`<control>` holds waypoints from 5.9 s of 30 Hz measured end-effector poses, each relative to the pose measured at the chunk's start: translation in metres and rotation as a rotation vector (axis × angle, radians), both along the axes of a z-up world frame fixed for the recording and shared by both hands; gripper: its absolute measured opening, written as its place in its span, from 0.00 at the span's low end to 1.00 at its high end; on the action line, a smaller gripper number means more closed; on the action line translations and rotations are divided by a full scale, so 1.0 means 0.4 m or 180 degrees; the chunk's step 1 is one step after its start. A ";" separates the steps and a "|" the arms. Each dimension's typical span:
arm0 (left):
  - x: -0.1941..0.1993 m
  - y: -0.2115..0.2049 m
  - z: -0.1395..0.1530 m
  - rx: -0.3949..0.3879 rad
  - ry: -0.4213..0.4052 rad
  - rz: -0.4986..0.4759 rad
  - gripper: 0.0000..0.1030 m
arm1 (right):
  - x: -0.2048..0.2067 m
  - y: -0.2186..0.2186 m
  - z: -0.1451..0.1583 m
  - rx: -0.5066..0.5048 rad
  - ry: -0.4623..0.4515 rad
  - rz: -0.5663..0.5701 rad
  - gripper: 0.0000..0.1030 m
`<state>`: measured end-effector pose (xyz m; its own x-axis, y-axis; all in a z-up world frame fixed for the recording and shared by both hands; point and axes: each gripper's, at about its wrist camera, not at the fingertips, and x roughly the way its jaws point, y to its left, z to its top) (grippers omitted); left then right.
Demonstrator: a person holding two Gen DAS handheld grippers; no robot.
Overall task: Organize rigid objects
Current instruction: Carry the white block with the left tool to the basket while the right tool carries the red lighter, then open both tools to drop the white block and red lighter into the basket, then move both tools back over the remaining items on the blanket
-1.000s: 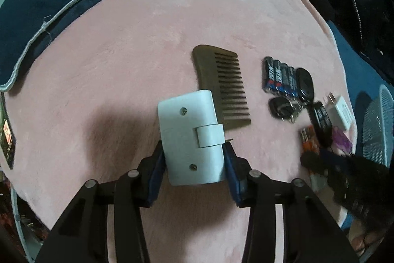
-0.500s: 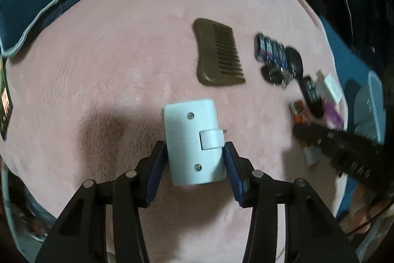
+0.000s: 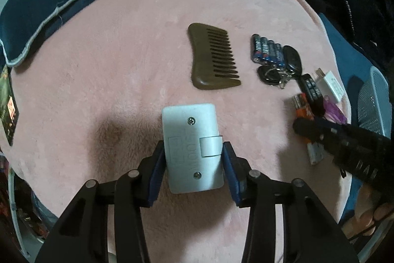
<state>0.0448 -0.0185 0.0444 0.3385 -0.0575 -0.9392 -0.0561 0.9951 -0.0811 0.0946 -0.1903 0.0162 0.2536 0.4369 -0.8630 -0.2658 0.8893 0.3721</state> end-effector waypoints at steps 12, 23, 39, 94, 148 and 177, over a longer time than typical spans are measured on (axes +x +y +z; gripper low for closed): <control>-0.017 -0.019 0.065 0.0022 -0.0133 -0.0062 0.44 | -0.043 -0.054 0.046 0.0140 -0.0149 -0.0161 0.23; -0.031 -0.068 0.092 0.0068 -0.0170 -0.0142 0.44 | -0.078 -0.108 0.080 0.0096 -0.0307 -0.0411 0.23; -0.036 -0.136 0.133 0.0127 -0.0240 -0.0306 0.44 | -0.141 -0.142 0.128 0.0196 -0.0516 -0.0549 0.23; 0.031 -0.827 0.229 -0.0306 -0.0212 -0.1705 0.44 | -0.274 -0.741 0.190 0.0264 -0.0596 -0.2715 0.23; 0.001 -0.716 0.213 0.0088 -0.0252 -0.1424 0.96 | -0.272 -0.668 0.241 -0.0380 -0.0615 -0.2539 1.00; 0.040 -0.279 0.197 0.0115 -0.0221 -0.0422 0.96 | -0.158 -0.275 0.290 -0.0331 -0.0959 -0.1360 1.00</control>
<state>0.0606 -0.1301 0.1232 0.3943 -0.0725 -0.9161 0.0804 0.9958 -0.0442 0.0315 -0.3001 0.1323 0.6334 0.1564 -0.7578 0.0468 0.9698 0.2393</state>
